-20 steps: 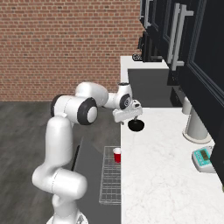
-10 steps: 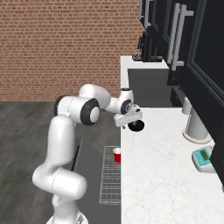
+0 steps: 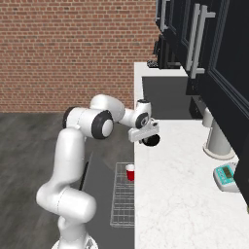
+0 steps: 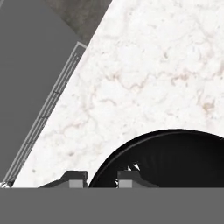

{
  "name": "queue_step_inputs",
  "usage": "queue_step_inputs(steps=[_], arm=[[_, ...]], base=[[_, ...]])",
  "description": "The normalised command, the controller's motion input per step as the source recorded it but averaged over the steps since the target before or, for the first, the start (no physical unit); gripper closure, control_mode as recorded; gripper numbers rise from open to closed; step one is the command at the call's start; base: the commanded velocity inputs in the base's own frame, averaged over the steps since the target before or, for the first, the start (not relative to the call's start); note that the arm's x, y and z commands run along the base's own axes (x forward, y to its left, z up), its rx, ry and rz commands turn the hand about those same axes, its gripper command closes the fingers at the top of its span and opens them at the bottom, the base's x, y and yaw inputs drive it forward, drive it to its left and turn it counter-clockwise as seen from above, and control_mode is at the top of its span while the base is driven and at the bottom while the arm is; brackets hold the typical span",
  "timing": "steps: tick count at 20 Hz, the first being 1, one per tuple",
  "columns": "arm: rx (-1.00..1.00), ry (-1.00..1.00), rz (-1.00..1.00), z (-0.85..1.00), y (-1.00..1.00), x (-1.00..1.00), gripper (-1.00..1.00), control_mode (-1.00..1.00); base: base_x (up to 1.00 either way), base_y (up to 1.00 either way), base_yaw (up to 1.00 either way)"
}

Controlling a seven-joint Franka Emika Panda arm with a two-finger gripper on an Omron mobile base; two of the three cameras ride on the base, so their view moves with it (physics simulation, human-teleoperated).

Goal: Pick up the cup and bowl from the counter, place them in the dishwasher, and close the dishwasher door.

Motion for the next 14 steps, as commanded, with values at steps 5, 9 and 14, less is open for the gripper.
queue_step_inputs(steps=[5,9,14], arm=[[0.01,0.0,0.04,-0.03,0.0,0.0,1.0,-1.0],[0.0,0.0,0.0,0.0,0.03,-0.09,1.0,-1.0],[0.0,-0.08,-0.01,0.13,0.35,-0.83,1.0,-1.0]], base=[[0.0,0.0,0.0],[0.0,0.0,0.0],[0.0,0.0,0.0]])
